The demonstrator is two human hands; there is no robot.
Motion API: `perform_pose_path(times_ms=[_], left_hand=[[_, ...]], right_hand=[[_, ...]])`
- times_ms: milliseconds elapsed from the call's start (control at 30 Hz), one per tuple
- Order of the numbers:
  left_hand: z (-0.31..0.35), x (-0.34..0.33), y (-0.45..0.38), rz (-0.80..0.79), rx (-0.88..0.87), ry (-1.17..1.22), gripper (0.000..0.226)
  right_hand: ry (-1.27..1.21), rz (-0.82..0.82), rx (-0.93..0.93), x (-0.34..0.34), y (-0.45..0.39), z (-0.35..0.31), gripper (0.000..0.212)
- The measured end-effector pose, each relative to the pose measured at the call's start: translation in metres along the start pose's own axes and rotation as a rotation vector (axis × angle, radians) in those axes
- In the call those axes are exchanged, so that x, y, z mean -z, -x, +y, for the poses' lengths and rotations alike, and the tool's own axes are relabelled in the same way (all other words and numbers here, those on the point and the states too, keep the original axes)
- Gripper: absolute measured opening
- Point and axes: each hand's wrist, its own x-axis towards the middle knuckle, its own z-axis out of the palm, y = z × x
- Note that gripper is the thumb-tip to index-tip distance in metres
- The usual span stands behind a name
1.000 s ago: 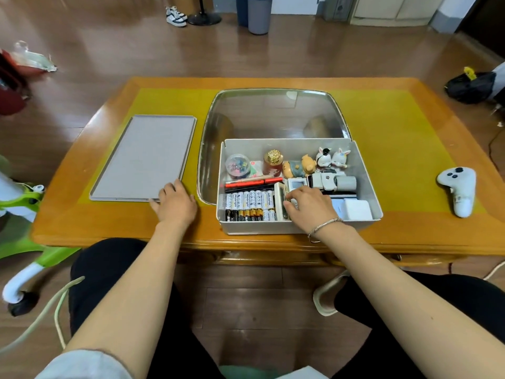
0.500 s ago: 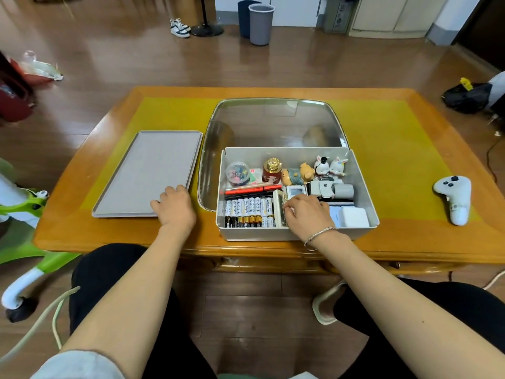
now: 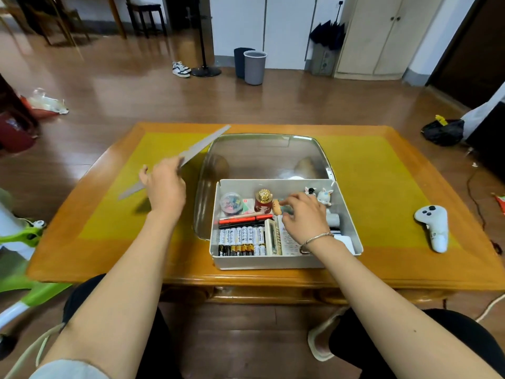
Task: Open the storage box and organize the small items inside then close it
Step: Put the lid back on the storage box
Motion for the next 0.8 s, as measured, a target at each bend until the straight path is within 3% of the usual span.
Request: perform_pose_path(times_ms=[200,300,533,667,800], left_hand=[[0.046,0.029,-0.016,0.029,-0.399,0.379,0.030],[0.068,0.045,-0.025,0.021,-0.502,0.510,0.028],[0.101,0.070,-0.027,-0.191,-0.444,0.792,0.020],[0.101,0.081,-0.028,-0.284,-0.387,0.906,0.018],[0.095,0.088,-0.031,-0.321,-0.342,0.983,0.016]], right_hand=[[-0.266,0.061,-0.086,0.038,-0.028,0.018,0.031],[-0.383,0.096,-0.122,0.054,-0.038,0.032,0.035],[-0.589,0.231,-0.262,0.082,-0.055,0.062,0.084],[-0.735,0.305,-0.256,0.087,-0.052,0.075,0.065],[-0.855,0.587,-0.405,0.096,-0.046,0.082,0.059]])
